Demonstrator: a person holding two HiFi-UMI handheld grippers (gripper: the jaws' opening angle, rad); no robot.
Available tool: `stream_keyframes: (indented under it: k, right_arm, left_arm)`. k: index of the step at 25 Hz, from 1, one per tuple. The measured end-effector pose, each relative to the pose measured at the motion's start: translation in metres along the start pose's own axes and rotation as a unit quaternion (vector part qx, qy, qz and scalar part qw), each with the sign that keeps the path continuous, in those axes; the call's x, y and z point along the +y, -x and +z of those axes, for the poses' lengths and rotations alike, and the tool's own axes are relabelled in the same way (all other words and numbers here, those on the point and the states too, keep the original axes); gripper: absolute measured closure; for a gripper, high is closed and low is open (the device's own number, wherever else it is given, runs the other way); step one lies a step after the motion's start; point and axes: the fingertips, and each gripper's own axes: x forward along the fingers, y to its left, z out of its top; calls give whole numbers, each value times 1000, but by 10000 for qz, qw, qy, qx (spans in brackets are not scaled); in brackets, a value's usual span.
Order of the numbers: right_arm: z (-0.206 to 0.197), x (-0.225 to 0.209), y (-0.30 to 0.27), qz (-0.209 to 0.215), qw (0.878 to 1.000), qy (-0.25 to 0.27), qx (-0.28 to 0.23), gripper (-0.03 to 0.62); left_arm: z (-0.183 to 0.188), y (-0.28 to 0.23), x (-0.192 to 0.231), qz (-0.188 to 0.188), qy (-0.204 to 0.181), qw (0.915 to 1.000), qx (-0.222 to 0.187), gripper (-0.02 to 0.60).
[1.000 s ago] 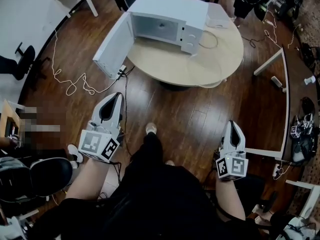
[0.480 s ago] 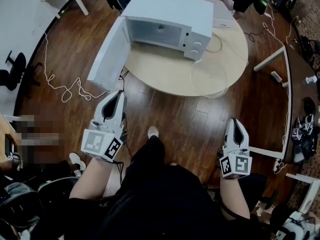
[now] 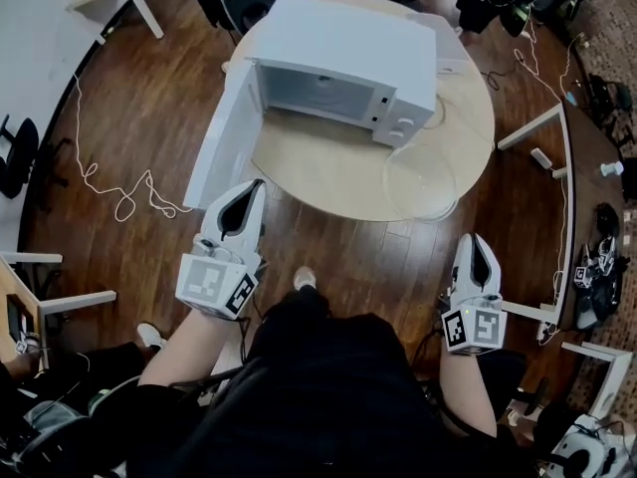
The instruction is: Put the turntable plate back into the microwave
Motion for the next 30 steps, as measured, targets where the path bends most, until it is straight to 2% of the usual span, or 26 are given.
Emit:
stream_keyframes:
  k: [4, 13, 22, 26, 30]
  right_arm:
    - [2, 4, -13, -97, 9999, -44, 15, 592]
    - [3, 11, -32, -141, 9998, -103, 13, 592]
    - [-7, -11, -60, -217, 9992, -321, -7, 592]
    - [-16, -28, -78, -287, 9985, -475, 7, 592]
    - [-18, -46, -95, -299, 9982, -517, 20, 592]
  left_arm:
    - [5, -16, 5, -174, 25, 9998, -45, 574]
    - [16, -33, 22, -265, -144, 9995, 6, 574]
    - [15, -61, 22, -277, -262, 9989, 268, 574]
    - [17, -86, 23, -286, -461, 9981, 294, 574]
    - [23, -118, 21, -295, -457, 9982, 268, 574]
